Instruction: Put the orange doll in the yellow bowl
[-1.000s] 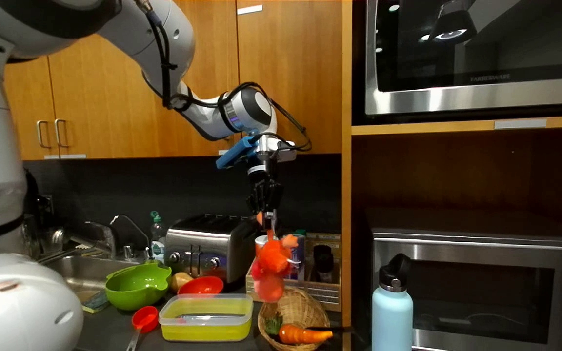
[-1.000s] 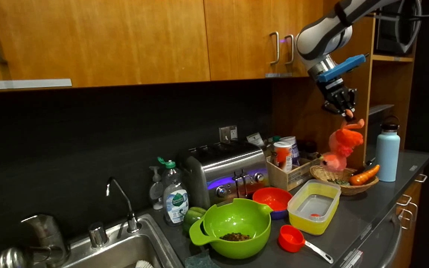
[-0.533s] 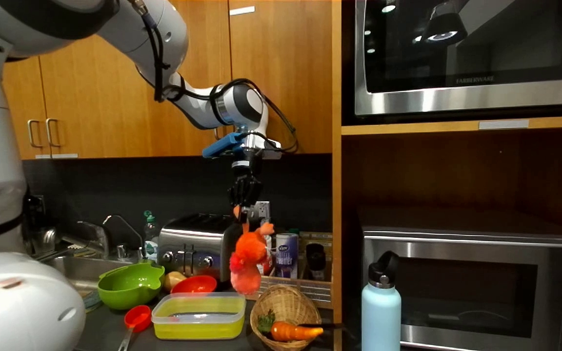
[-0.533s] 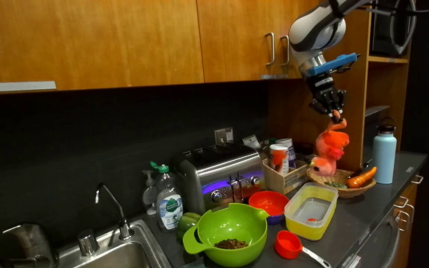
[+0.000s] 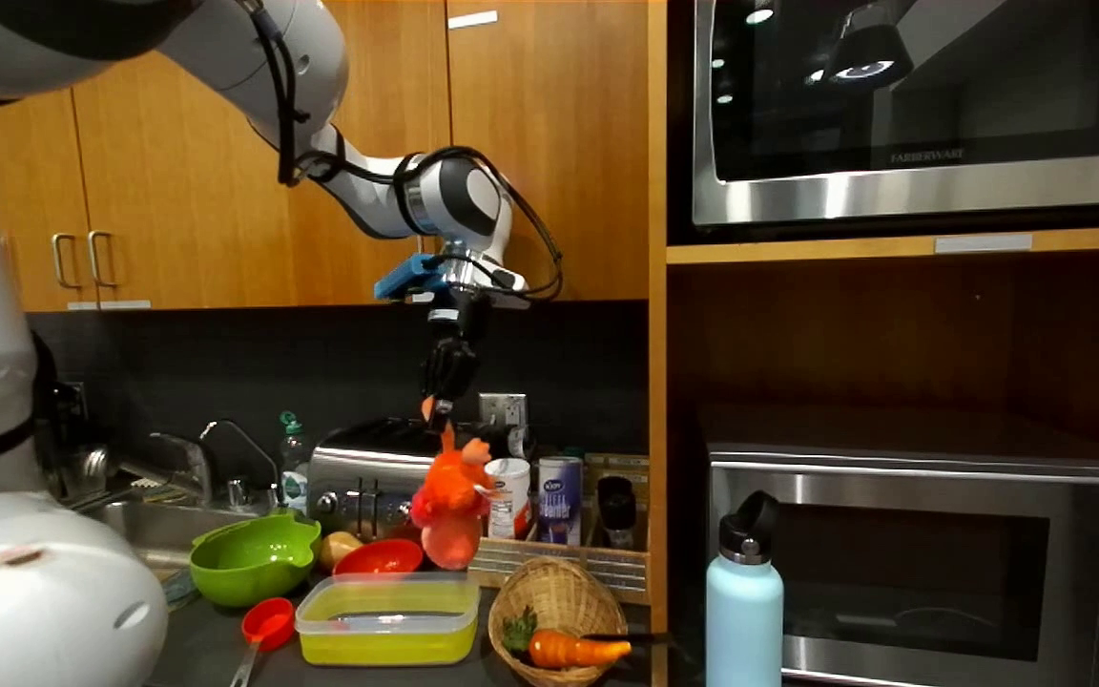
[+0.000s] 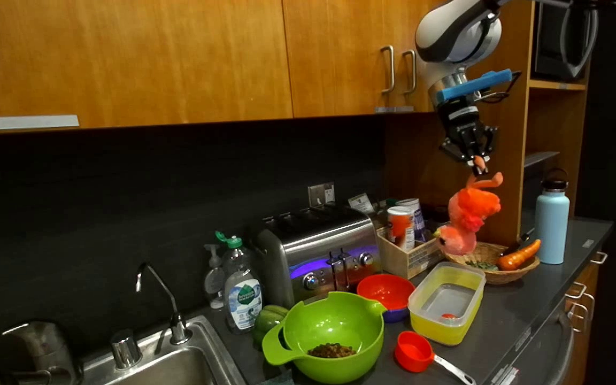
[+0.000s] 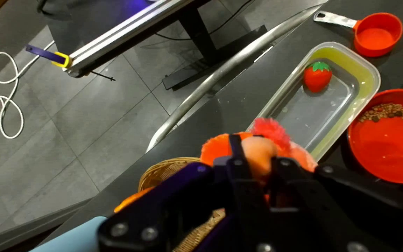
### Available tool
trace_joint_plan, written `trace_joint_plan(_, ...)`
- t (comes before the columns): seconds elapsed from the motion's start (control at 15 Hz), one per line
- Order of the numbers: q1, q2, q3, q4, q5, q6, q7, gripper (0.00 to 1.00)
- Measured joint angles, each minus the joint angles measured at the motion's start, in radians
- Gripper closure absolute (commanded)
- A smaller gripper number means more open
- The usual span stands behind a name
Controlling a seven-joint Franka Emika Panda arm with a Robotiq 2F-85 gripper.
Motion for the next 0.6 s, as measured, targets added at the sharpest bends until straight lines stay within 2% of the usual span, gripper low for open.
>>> trace_joint_plan(0.13, 0.022, -0.057, 0.034, -0.042, 0.006, 0.001, 0.082, 0.97)
trace_joint_plan(0.4, 0.096, -0.184, 0.142, -0.139, 0.045, 0.019, 0.271, 0.97)
trace_joint_plan(0.6, 0.126, -0.253, 0.194, -0.189, 0.054, 0.03, 0.344, 0.97)
